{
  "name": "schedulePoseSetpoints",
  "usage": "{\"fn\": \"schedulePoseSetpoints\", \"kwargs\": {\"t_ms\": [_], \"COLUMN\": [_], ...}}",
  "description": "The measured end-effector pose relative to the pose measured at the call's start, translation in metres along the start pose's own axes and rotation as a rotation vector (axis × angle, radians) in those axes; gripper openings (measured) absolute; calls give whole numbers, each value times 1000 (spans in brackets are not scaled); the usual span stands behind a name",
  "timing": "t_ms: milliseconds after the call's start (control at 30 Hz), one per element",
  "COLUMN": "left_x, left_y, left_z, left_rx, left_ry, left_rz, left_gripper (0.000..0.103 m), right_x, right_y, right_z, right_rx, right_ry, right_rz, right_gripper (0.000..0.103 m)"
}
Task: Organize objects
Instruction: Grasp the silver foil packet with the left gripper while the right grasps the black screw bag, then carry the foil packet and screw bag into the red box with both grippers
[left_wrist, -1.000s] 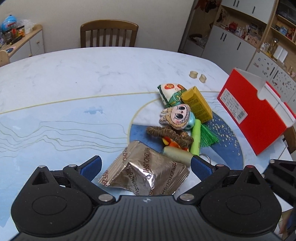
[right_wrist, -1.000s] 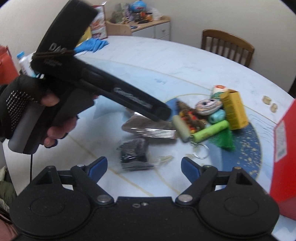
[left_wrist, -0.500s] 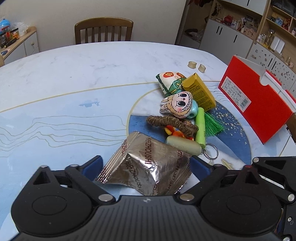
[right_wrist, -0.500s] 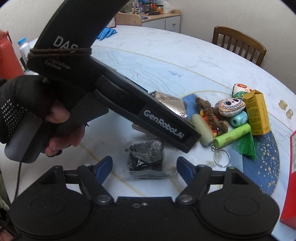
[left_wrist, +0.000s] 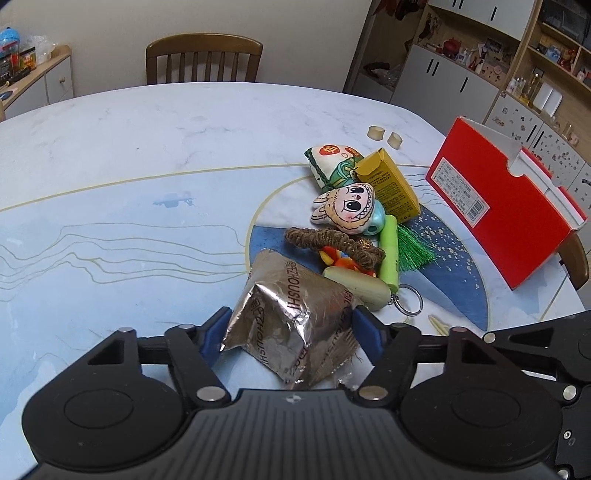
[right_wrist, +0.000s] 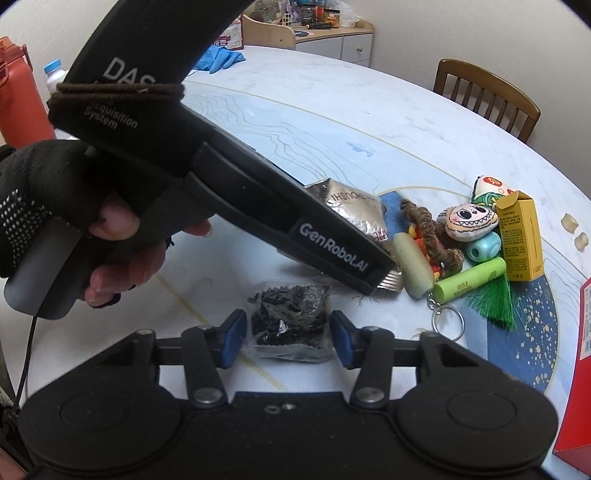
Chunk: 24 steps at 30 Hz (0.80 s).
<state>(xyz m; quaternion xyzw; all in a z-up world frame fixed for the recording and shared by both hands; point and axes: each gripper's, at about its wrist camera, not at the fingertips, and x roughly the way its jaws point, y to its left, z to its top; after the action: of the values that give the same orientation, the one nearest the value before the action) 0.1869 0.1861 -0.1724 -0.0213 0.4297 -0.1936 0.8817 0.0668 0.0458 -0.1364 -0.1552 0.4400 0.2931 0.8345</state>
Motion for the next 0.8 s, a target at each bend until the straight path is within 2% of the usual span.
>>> {"fn": "schedulePoseSetpoints", "kwargs": {"t_ms": [233, 533, 700, 800], "left_x": [-8, -28, -36, -44], "left_y": [5, 7, -4, -13], "left_z": [-4, -11, -14, -15], "left_rx": [-45, -84, -87, -116], "left_ry": [-2, -21, -15, -22], "left_rz": [-5, -3, 14, -3], "left_gripper": [61, 58, 57, 57], "right_x": [-22, -72, -99, -116], "right_y": [-13, -62, -82, -95], "right_z": [-16, -40, -53, -58], "right_rx": [44, 217, 260, 288], "right_ry": [7, -57, -103, -135], "right_rz": [-9, -73, -116, -126], "right_gripper": [41, 39, 39, 39]}}
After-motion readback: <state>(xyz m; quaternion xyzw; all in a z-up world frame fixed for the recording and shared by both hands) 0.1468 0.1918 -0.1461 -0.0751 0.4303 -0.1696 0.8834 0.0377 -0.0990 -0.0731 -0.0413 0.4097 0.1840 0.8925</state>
